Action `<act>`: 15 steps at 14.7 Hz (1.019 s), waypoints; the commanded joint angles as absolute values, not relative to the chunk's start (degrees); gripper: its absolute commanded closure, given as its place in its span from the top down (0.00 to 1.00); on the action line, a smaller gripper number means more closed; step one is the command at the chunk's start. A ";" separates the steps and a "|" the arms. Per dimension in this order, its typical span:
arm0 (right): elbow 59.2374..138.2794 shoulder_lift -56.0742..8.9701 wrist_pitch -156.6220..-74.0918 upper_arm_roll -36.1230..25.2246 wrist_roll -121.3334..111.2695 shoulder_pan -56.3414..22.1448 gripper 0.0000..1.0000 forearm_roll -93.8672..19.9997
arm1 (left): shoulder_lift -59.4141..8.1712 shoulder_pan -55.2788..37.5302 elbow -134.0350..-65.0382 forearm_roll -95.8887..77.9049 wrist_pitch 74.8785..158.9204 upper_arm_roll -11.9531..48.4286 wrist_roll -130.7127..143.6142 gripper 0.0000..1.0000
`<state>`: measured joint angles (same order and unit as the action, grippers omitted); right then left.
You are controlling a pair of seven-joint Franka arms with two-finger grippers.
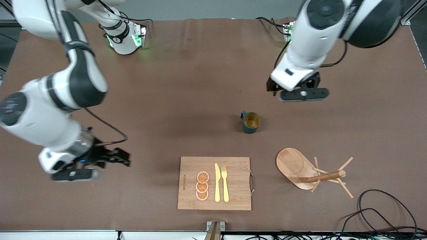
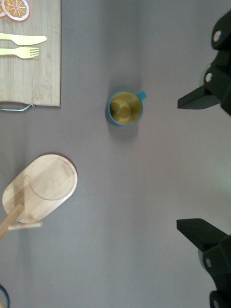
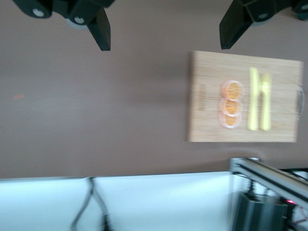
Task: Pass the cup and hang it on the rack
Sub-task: 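Withdraw the right gripper while the left gripper lowers toward the mug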
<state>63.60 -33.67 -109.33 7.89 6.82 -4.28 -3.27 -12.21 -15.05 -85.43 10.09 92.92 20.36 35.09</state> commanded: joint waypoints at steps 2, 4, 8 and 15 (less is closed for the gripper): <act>66.53 -28.58 -102.59 6.18 1.49 0.79 1.00 -3.60 | -16.08 -23.61 -84.46 18.95 94.83 20.30 44.35 1.00; 66.53 -26.47 -98.81 1.34 1.84 0.09 1.00 -3.60 | -18.97 -29.15 -84.55 22.40 94.83 20.30 51.73 0.99; 73.71 -18.04 -96.50 -2.54 1.58 -0.09 1.00 -3.25 | -26.52 -39.09 -84.90 33.19 94.83 20.30 70.53 0.99; 93.58 -2.39 -105.19 -3.69 1.58 -0.18 1.00 -2.90 | -37.78 -47.72 -89.55 50.07 94.57 20.21 105.06 1.00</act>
<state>83.37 -9.68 -100.98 -3.34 1.70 0.52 -3.22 -35.13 -46.54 -88.36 45.10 94.89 20.53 95.57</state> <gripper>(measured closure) 0.000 0.000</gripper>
